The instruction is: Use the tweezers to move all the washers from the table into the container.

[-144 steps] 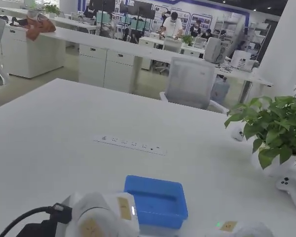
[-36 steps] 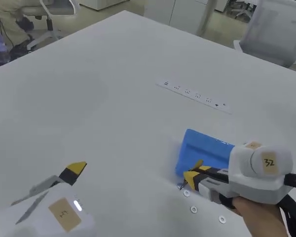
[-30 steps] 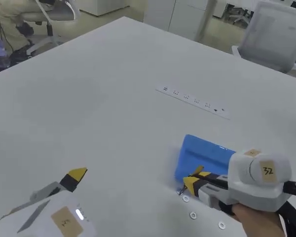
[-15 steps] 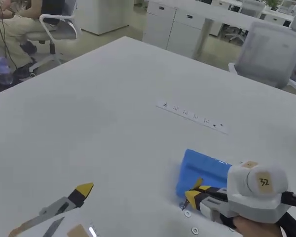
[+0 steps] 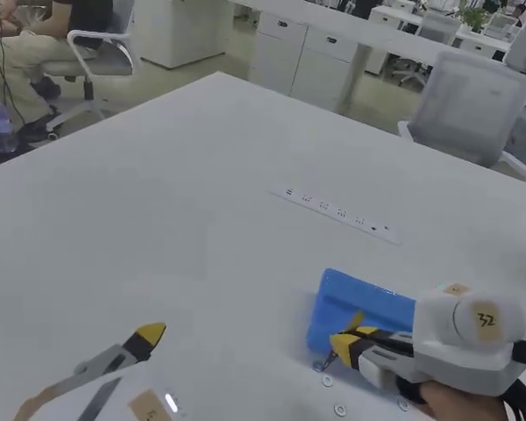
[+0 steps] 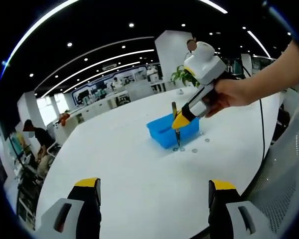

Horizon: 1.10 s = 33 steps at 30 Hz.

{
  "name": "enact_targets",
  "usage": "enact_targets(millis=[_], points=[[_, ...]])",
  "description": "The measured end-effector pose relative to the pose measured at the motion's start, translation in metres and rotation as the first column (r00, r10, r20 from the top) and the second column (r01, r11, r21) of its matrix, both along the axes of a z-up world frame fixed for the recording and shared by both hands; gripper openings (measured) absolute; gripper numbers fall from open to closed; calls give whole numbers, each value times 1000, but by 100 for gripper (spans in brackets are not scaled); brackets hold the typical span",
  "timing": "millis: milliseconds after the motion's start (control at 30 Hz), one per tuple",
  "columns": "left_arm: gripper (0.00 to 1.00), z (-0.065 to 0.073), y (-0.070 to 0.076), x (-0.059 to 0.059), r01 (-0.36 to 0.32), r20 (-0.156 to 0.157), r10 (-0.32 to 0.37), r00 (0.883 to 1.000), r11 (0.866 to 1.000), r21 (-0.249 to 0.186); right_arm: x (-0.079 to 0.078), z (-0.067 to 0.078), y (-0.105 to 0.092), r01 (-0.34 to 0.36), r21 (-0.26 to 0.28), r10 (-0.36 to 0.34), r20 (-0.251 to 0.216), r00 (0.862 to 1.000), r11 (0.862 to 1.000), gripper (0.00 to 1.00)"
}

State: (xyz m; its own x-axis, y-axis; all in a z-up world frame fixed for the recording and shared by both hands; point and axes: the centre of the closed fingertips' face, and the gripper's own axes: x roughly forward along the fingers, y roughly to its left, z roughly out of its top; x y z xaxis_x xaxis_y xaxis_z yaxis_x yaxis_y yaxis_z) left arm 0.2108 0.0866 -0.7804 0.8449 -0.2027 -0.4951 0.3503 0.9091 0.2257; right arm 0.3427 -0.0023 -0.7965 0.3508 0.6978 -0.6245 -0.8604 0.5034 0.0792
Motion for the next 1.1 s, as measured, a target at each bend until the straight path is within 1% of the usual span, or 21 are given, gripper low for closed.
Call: enact_targets(millis=[167,233,300,367,400,500,600,667,767,833,933,1033,1100], points=[[91,0,0,0,0,-2,0,1000,1000,6,5,-4,2,9,4,-9,6,1000,1000,4],[91,1,0,0,1,-2,-1,1000,1000,6,7,-5,3,3,-1,-3,26,1000,1000,4],[90,1,-1,0,1,1,-1,1000,1000,11,9,-8,5,-1,-6,1,25,1000,1000,4],[90,1,-1,0,3,1,-3,1000,1000,13,11,-10,7,-6,1,6,22,1000,1000,4],[90,1,-1,0,3,-1,-3,1000,1000,13,11,-13,7,-4,-4,4,13,1000,1000,4],[90,0,-1,0,4,-7,-4,1000,1000,15,13,-20,6,-1,-16,1,17,1000,1000,4],[90,2,0,0,0,4,0,1000,1000,12,14,-24,6,4,-16,-4,11,1000,1000,4],[89,1,0,0,0,-5,0,1000,1000,7,15,-26,6,3,-18,-2,14,1000,1000,4],[89,0,-1,0,6,-7,-6,1000,1000,23,17,-27,6,7,-20,-6,17,1000,1000,4],[89,-2,-1,-1,8,-14,-8,1000,1000,29,18,-27,6,10,-13,-10,16,1000,1000,4],[89,-2,-1,-1,11,-15,-11,1000,1000,27,18,-26,8,16,-4,-16,10,1000,1000,4],[89,-1,-1,-1,10,-12,-10,1000,1000,25,17,-27,7,36,13,-35,-16,999,999,4],[88,-2,-1,-1,9,-16,-8,1000,1000,27,17,-27,6,44,14,-44,-14,999,999,4]])
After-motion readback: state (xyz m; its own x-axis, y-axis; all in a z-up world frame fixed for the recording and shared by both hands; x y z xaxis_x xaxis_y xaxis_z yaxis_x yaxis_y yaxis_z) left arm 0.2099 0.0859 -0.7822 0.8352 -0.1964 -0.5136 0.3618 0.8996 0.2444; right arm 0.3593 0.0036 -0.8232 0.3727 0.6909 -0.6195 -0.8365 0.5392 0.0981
